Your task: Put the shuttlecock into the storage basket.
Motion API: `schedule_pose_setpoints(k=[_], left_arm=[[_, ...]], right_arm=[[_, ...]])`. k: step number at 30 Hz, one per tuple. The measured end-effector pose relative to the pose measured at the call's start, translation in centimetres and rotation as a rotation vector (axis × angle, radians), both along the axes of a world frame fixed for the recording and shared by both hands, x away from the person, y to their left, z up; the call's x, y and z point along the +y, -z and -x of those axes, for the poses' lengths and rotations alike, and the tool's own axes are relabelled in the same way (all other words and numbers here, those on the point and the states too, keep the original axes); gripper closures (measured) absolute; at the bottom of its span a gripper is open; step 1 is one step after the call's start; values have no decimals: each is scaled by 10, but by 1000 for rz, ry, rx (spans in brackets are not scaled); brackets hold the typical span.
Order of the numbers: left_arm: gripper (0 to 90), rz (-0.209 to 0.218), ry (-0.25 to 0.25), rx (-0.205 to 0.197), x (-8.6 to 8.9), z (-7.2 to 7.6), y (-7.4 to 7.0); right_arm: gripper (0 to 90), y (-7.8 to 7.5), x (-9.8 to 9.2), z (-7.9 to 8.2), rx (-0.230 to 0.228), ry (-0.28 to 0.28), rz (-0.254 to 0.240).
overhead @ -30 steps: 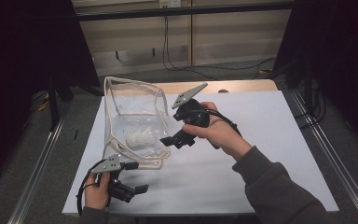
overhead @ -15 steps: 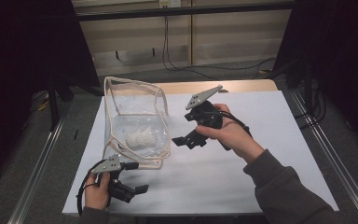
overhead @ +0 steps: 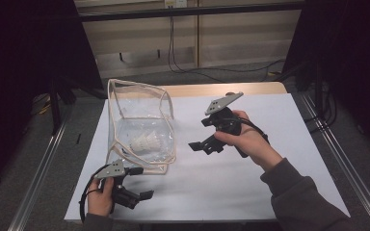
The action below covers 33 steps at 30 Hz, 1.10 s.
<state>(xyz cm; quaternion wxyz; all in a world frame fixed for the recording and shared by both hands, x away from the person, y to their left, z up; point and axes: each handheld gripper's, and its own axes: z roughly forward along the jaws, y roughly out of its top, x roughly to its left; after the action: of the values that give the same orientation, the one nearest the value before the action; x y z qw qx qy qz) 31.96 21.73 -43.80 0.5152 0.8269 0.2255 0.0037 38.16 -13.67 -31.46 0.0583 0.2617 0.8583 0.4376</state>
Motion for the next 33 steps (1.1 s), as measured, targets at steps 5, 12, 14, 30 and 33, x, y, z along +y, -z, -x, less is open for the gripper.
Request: schedule_pose_setpoints(k=[5,12,14,30,33], left_arm=[[29,-1,-2,0,0,0,0],[29,-2,0,3,0,0,0],[29,-3,1,2,0,0,0],[29,-2,-1,3,-1,0,0],[29,-3,0,2,-1,0,0]], right_arm=[[40,8,-8,1,1,5,11],[42,17,-20,2,2,23,6],[42,20,-23,3,3,26,14],[45,42,-52,9,14,78,13],[45,47,-56,10,13,84,13]])
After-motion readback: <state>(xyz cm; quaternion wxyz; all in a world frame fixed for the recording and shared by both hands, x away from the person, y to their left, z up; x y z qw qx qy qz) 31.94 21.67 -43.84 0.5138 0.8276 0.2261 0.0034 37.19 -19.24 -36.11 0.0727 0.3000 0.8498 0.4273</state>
